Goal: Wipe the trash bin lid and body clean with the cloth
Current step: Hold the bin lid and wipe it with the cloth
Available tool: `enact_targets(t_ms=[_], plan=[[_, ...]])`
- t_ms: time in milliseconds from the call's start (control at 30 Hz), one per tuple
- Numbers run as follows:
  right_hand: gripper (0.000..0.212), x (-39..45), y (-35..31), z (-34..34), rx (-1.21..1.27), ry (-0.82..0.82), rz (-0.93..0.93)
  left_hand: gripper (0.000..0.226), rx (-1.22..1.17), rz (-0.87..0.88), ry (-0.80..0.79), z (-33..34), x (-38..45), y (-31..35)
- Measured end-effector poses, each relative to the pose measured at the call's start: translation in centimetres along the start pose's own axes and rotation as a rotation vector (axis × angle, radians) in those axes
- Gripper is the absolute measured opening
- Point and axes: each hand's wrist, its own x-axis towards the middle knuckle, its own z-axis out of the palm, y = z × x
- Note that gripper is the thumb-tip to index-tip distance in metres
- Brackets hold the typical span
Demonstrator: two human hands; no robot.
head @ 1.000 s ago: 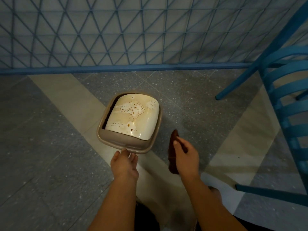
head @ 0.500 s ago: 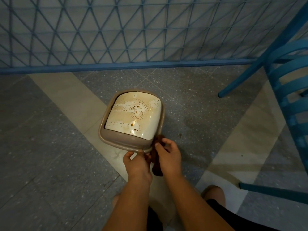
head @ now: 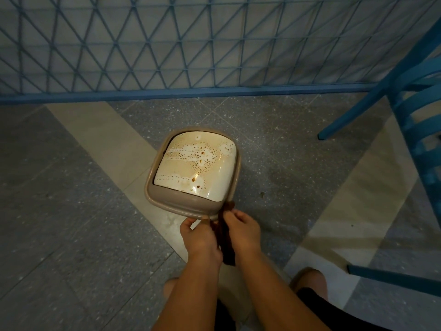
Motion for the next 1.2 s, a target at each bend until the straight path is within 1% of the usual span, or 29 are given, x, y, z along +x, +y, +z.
enact_targets(t_ms=[33, 100, 167, 267, 333, 400, 500, 600, 700, 800, 867, 933, 1000, 1033, 1100, 1200], plan=[[0.008, -0.1, -0.3, -0.1, -0.024, -0.003, -0.018, 0.036, 0.019, 0.012, 0.003, -0.1, 0.1, -0.1], [0.016, 0.2, -1.6, -0.1, -0.062, 0.018, -0.061, 0.041, 0.035, 0.037, -0.001, -0.1, 0.2, -0.1], [0.021, 0.9, -3.3, 0.1, -0.019, 0.054, -0.049, 0.045, 0.010, 0.033, -0.007, 0.0, 0.2, 0.0], [0.025, 2.2, -5.0, 0.6, 0.025, 0.119, -0.047, 0.040, -0.009, 0.032, -0.011, 0.1, -0.1, 0.2], [0.024, 2.1, -4.7, 1.0, 0.031, 0.133, -0.079, 0.040, -0.009, 0.024, -0.016, 0.1, -0.1, 0.3], [0.020, 1.0, -3.1, 1.1, 0.021, 0.107, -0.088, 0.041, -0.014, 0.011, -0.034, 0.1, -0.1, 0.4], [0.019, -0.6, -1.0, 0.4, -0.005, 0.044, -0.024, 0.038, 0.066, 0.013, -0.063, -0.3, -0.1, 0.5], [0.019, -0.1, -1.8, -0.3, -0.061, 0.054, -0.021, 0.040, 0.176, 0.012, -0.091, -1.1, 0.2, 1.4], [0.023, 1.0, -3.4, -0.7, -0.053, 0.088, -0.043, 0.036, 0.247, -0.006, -0.142, -1.6, 0.3, 2.7], [0.010, 2.1, -4.5, -0.7, 0.010, 0.113, -0.017, 0.030, 0.297, 0.010, -0.141, -1.7, 0.6, 3.5], [0.007, 2.5, -4.6, -0.7, 0.029, 0.113, -0.004, 0.030, 0.279, 0.021, -0.112, -1.6, 1.0, 3.8], [0.006, 2.5, -3.9, -1.0, -0.004, 0.105, 0.015, 0.033, 0.212, 0.036, -0.062, -1.7, 1.6, 4.4], [0.014, 2.2, -2.5, -1.6, -0.016, 0.106, 0.028, 0.039, 0.134, 0.043, -0.030, -2.1, 2.2, 4.6], [0.018, 1.9, -2.0, -1.9, -0.016, 0.122, 0.011, 0.042, 0.104, 0.041, -0.015, -2.3, 2.4, 4.4], [0.023, 1.4, -1.9, -2.4, -0.024, 0.170, -0.080, 0.041, 0.064, -0.003, 0.000, -2.2, 2.3, 3.8], [0.025, 1.2, -3.8, -2.6, -0.078, 0.158, -0.331, 0.032, 0.017, -0.070, -0.032, -1.5, 1.5, 2.7]])
